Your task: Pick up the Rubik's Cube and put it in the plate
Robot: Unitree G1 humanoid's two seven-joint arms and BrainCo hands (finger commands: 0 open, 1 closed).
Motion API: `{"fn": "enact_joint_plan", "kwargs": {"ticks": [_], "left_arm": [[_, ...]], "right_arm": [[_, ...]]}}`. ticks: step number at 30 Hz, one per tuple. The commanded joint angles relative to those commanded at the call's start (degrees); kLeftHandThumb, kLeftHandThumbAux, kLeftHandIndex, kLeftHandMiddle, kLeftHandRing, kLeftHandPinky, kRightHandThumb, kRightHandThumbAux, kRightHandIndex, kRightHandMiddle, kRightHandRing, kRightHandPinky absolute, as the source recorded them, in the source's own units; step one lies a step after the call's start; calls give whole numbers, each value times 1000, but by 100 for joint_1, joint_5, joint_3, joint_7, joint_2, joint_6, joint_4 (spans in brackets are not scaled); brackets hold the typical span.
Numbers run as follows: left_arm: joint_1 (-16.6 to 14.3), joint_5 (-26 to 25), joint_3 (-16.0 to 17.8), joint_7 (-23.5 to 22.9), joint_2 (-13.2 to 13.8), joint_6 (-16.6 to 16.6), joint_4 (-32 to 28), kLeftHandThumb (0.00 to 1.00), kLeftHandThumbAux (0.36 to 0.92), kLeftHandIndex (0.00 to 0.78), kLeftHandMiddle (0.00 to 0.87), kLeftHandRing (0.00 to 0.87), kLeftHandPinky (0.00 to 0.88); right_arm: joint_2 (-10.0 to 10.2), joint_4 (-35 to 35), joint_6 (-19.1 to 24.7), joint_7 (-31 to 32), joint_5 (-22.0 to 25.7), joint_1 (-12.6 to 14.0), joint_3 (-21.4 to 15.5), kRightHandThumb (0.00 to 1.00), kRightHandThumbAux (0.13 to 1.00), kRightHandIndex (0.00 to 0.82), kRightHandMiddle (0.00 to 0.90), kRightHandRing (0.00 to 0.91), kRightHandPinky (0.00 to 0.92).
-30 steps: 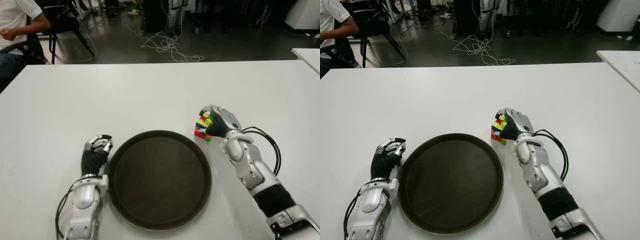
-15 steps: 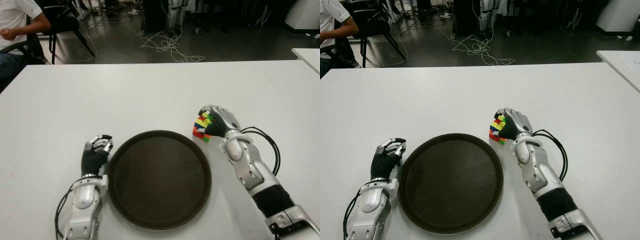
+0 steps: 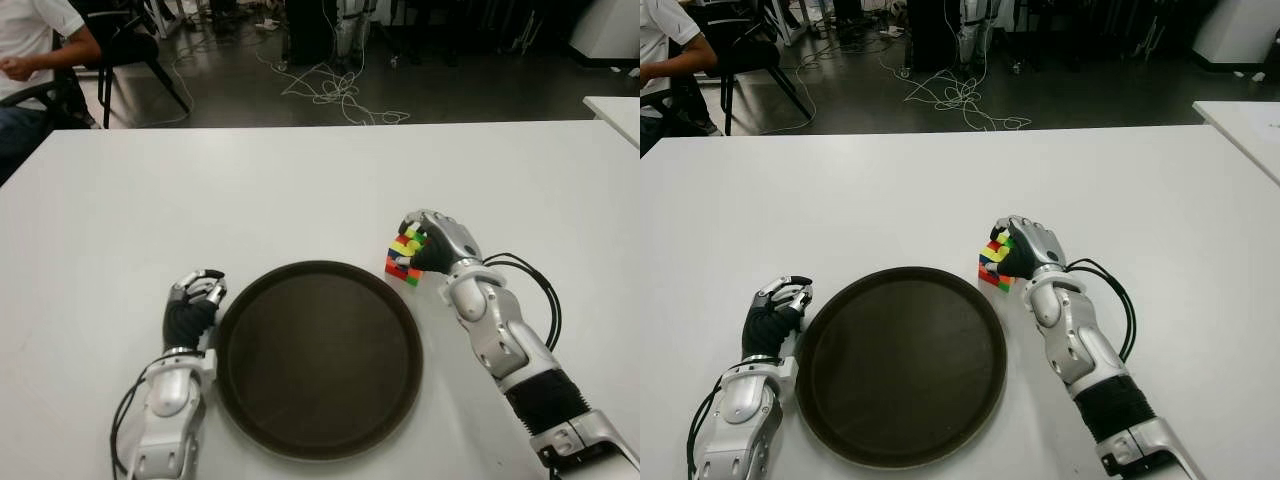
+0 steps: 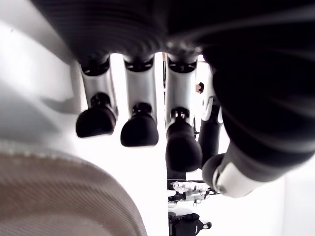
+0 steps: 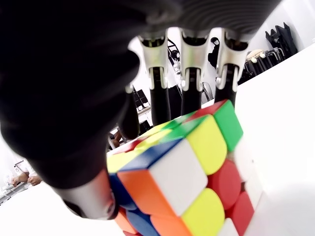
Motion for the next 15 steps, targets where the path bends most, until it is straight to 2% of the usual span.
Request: {"fn": "enact_joint_plan", "kwargs": {"ticks": [8,15], "left_arm": [[9,-49,4,-38,-8,110,-70,708,705,443,806,814,802],[-2,-83,22,-66,-4,81,-52,708,705,443,806,818,810]], "right_arm": [[-1,21,-24,-1,4,-4,-7,259,837,602,744,760,761],[1,36,-51,0,21,-13,-14,261,835,601,742,760,767]]}}
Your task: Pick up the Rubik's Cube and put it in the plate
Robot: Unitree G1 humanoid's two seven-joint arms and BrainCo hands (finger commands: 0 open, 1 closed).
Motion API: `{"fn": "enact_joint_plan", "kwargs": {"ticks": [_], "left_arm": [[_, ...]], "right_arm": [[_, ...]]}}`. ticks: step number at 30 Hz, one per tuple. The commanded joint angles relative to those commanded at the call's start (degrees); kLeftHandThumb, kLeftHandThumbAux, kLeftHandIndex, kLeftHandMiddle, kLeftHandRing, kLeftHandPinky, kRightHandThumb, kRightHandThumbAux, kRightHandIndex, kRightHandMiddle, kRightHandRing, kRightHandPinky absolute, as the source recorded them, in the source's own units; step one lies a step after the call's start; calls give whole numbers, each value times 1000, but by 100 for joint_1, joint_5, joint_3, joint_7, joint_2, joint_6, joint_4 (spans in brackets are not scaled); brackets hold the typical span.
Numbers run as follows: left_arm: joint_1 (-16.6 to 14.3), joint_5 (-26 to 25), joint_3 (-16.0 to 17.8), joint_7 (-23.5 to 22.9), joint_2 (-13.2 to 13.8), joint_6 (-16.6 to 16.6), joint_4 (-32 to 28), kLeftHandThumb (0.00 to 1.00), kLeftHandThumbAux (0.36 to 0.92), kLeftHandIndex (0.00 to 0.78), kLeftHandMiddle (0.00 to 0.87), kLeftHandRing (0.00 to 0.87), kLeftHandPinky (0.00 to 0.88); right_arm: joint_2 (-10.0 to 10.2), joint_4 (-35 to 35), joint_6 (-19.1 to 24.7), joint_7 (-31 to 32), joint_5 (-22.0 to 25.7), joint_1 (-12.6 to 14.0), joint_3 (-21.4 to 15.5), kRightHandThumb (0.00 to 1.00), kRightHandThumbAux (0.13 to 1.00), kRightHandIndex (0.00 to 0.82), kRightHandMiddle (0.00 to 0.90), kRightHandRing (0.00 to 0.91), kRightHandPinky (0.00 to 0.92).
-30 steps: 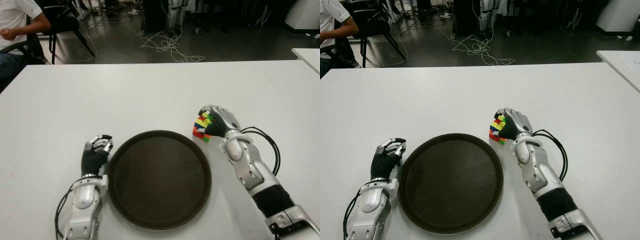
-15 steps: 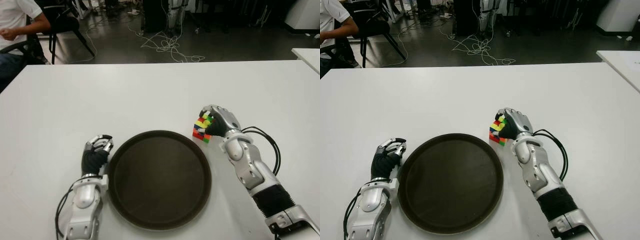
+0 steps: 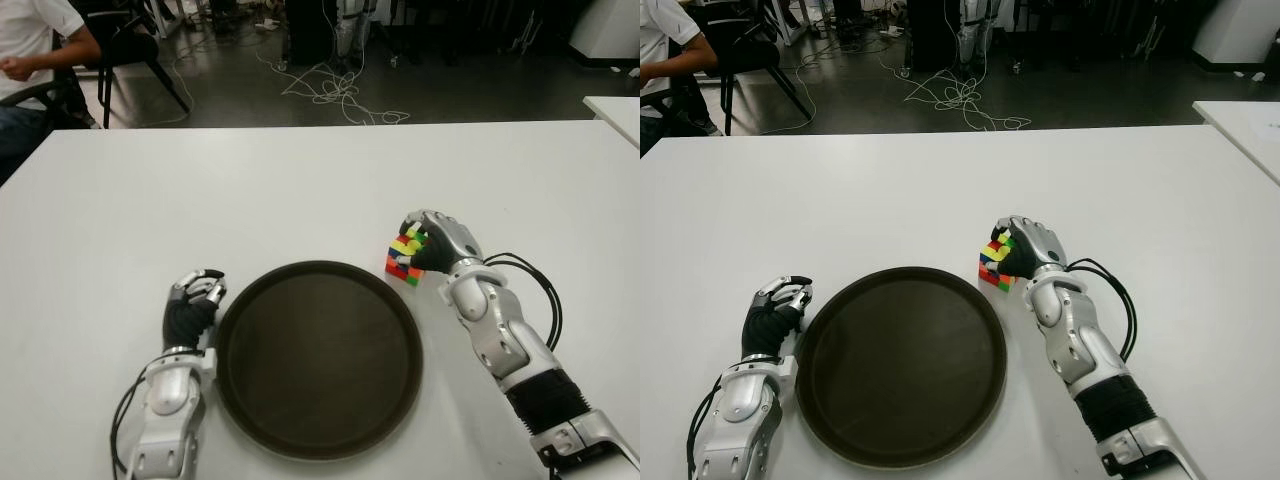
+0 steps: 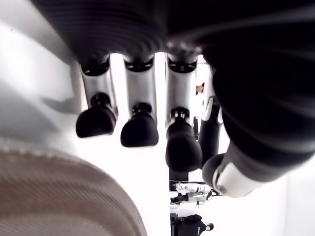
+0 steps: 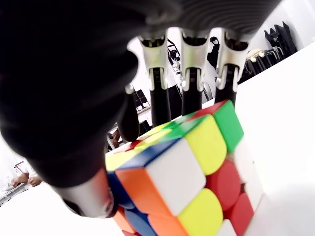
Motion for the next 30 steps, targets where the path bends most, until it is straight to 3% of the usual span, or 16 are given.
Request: {"fn": "enact_joint_plan", "kwargs": {"ticks": [13,30], "left_arm": [[6,100,-43,12,49,-196,75,708,706,443,804,817,805],[-8,68,-18,47,12,-78,46,708,705,444,802,816,803]], "right_arm": [[6,-12,15,-26,-31,-18,-10,228,824,610,753,773,771],[19,-26,39,31,-12,-21,-29,203,827,608,750,774,783]]}}
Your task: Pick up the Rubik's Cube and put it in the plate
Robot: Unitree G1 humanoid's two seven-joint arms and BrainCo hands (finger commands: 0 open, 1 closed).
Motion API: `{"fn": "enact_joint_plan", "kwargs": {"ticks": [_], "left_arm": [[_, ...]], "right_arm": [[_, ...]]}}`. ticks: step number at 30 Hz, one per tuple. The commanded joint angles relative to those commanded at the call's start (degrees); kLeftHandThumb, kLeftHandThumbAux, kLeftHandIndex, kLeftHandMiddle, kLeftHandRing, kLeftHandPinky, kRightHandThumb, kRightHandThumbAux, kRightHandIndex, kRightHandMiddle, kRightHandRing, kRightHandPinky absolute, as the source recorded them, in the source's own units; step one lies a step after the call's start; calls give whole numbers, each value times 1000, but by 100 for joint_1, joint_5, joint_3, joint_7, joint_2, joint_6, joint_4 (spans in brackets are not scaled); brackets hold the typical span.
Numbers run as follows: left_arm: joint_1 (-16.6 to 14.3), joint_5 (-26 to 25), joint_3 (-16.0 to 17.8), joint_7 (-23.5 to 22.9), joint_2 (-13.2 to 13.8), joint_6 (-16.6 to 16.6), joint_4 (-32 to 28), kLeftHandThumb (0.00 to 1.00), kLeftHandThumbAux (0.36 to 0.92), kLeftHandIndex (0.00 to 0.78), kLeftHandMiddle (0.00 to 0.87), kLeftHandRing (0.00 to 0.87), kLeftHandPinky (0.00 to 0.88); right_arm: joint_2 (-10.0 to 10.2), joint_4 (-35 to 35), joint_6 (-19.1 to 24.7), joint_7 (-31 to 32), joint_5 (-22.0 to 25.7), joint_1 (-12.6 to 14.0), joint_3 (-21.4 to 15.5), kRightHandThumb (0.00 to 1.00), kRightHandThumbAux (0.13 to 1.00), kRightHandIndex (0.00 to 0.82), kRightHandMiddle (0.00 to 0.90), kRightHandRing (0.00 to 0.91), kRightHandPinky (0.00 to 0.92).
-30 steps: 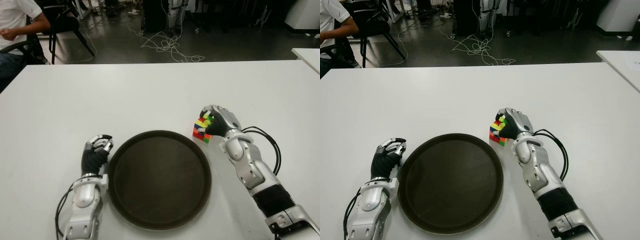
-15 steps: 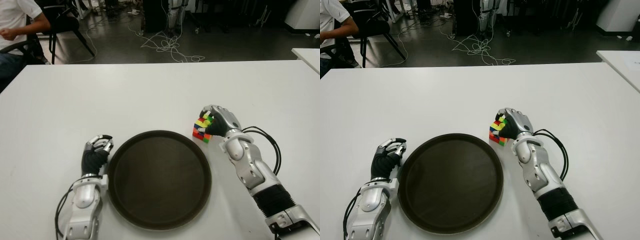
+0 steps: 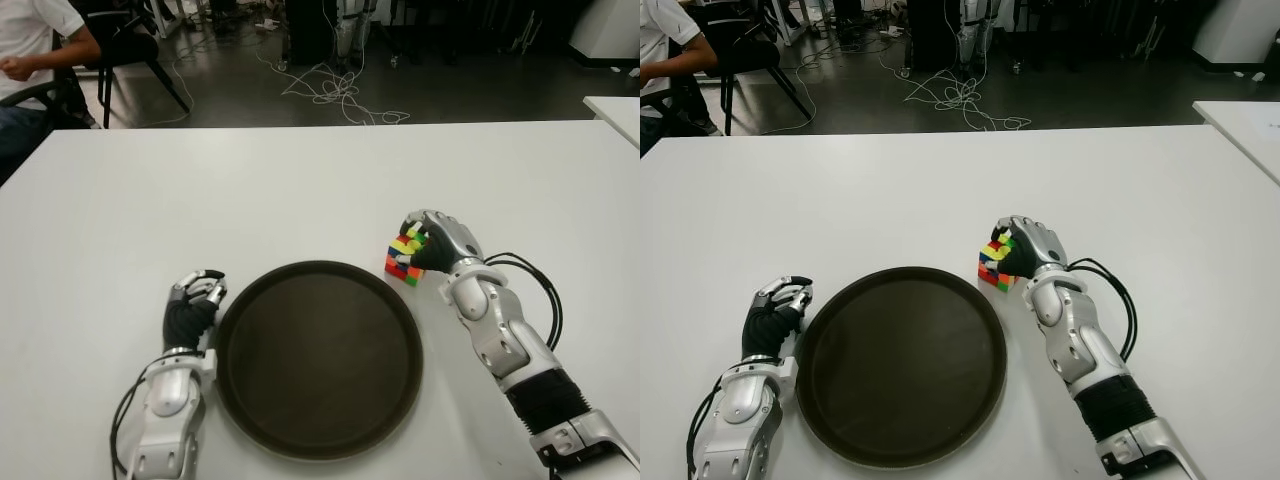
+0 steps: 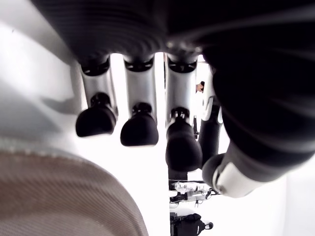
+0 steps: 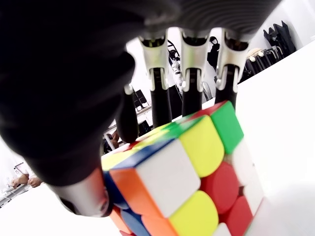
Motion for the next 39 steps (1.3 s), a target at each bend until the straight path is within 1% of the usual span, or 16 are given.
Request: {"fn": "enact_joint_plan", "kwargs": {"ticks": [10,17,27,31,35,39], "left_arm": [[6,-15,-17,-57,22,-90,20,708,705,444,804,816,810],[4,-40,0,-63,13,-139,51,708,706,443,798,811,797],[-31,-56,22,-44,-2,-83,90,708,706,443,802,810,796],[-33,-39,13,-39,6,-51,85,708,706,443,801,808,794],[-40,-24,10,-21,5,-38,81,708,706,443,802,811,800],[-42,-21,7,-24,4,-49,81,708,705,443,802,811,798]], "right_arm": [[-10,42,-35,-6,-5,-14,7,188,845,611,744,765,771],[-10,51,-42,-12,-8,-18,7,162,848,620,749,770,777],[-11,-10,109,33,-69,-71,3,136,859,625,748,767,767],[7,-70,133,-7,-30,-73,-53,157,863,633,752,770,762],[30,-154,52,-237,20,-100,-213,213,855,651,764,780,778],[32,-133,-54,-389,13,-96,-255,230,856,648,764,779,776]]}}
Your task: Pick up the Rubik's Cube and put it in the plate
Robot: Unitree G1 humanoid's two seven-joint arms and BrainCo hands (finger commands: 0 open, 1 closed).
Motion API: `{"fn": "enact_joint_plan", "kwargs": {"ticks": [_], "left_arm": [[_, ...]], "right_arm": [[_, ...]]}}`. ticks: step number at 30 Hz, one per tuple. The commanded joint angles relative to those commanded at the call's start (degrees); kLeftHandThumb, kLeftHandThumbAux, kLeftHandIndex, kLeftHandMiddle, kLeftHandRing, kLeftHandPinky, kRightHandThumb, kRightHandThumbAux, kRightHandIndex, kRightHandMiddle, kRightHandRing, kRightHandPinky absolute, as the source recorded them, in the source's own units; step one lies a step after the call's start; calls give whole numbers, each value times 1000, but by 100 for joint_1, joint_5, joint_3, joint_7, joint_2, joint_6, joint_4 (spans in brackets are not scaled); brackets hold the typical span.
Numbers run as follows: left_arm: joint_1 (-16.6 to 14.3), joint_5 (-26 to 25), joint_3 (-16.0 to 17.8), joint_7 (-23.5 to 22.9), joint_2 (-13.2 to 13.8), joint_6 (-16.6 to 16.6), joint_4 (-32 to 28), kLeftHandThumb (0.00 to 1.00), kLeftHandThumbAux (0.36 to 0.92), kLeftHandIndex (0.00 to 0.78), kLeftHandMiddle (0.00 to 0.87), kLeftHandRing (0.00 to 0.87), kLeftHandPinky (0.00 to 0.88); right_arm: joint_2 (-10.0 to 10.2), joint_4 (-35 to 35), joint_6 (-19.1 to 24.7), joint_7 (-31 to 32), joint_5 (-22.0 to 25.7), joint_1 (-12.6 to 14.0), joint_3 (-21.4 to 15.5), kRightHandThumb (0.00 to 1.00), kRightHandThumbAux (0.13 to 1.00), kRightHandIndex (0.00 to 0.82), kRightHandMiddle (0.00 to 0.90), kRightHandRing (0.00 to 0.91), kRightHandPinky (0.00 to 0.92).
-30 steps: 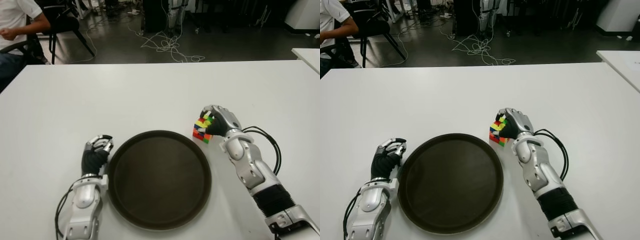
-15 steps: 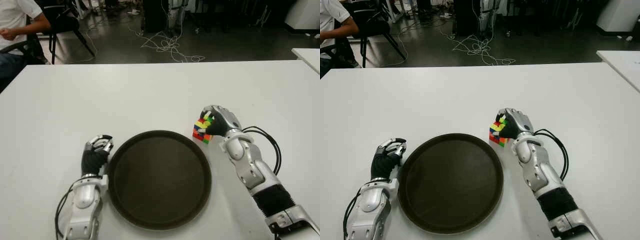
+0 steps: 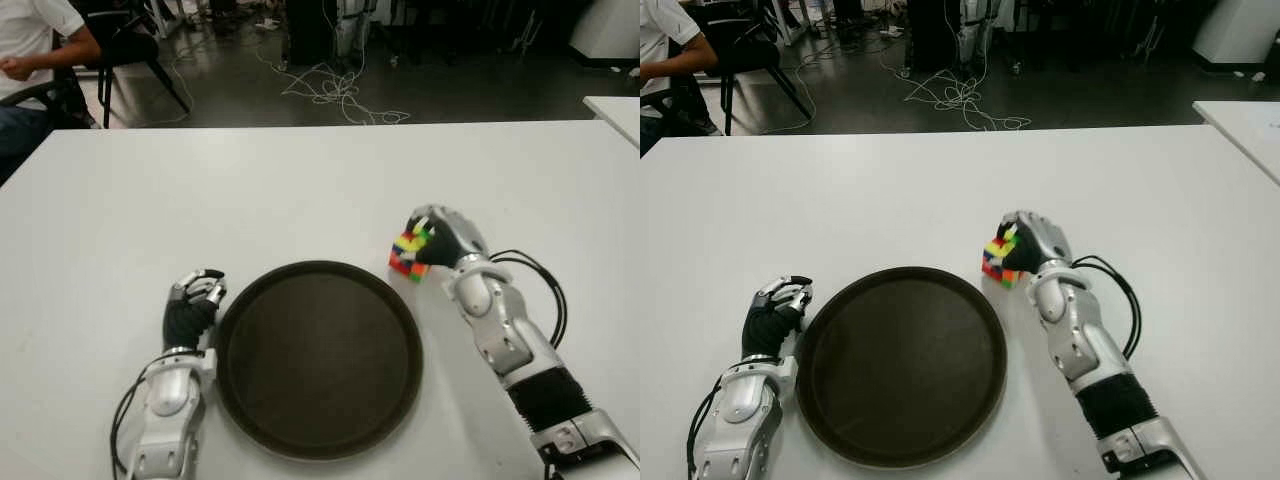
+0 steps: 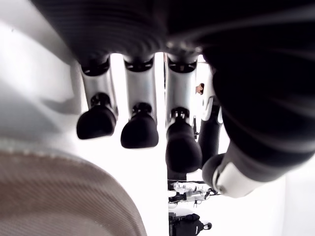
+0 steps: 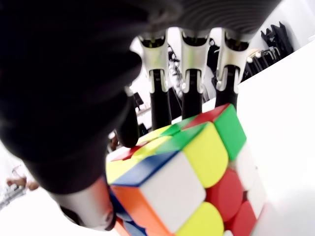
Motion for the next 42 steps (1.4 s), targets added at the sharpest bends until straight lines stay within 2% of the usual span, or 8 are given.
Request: {"fn": "enact_joint_plan", "kwargs": {"ticks": [6,14,25,42], "left_arm": [[0,19,-11,-21,16,-83,43,709,705,444,801,811,795],[1,23,-18,-28,27,-126,58,709,705,444,799,813,798],[-12,23,-11,-17,26,-206,112,710,704,444,798,811,799],[6,40,-24,-3,32,-202,85,709,705,444,802,813,805]], "right_arm": [[19,-38,-389,-369,137,44,-189,267,863,647,774,794,789],[29,-425,-673,-551,314,164,-401,299,850,565,744,775,779],[61,-520,-974,-671,495,221,-523,318,840,609,765,790,788],[56,-674,-1043,-624,605,288,-532,335,832,626,777,799,794]]}}
